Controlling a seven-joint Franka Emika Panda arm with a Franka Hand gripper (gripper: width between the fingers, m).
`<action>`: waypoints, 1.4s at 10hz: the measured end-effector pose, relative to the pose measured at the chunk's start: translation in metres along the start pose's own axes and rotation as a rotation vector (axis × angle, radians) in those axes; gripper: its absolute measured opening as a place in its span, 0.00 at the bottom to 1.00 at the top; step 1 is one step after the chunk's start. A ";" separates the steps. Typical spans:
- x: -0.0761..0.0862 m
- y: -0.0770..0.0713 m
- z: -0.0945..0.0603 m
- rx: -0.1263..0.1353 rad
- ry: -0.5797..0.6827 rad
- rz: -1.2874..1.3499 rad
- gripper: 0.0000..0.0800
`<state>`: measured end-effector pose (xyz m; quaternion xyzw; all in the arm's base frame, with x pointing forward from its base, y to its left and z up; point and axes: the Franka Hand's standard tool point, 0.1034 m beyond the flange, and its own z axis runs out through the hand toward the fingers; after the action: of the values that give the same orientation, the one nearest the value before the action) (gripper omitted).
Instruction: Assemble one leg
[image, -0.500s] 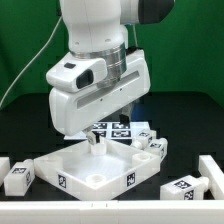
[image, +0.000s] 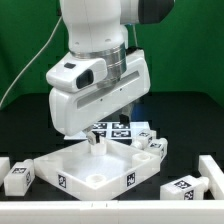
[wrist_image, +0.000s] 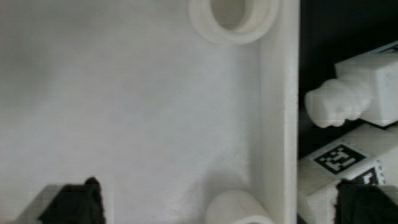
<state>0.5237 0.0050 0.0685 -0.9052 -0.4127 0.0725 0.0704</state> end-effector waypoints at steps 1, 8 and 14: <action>0.000 0.000 0.000 0.003 0.004 0.008 0.81; -0.024 0.005 0.014 -0.161 0.099 -0.238 0.81; -0.016 -0.015 0.032 -0.144 0.099 -0.167 0.81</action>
Offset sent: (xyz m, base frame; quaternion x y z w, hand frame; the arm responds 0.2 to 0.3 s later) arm 0.0000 0.0000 0.0000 0.0000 0.0000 0.0000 1.0000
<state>0.4964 0.0045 0.0413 -0.8728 -0.4870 -0.0085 0.0313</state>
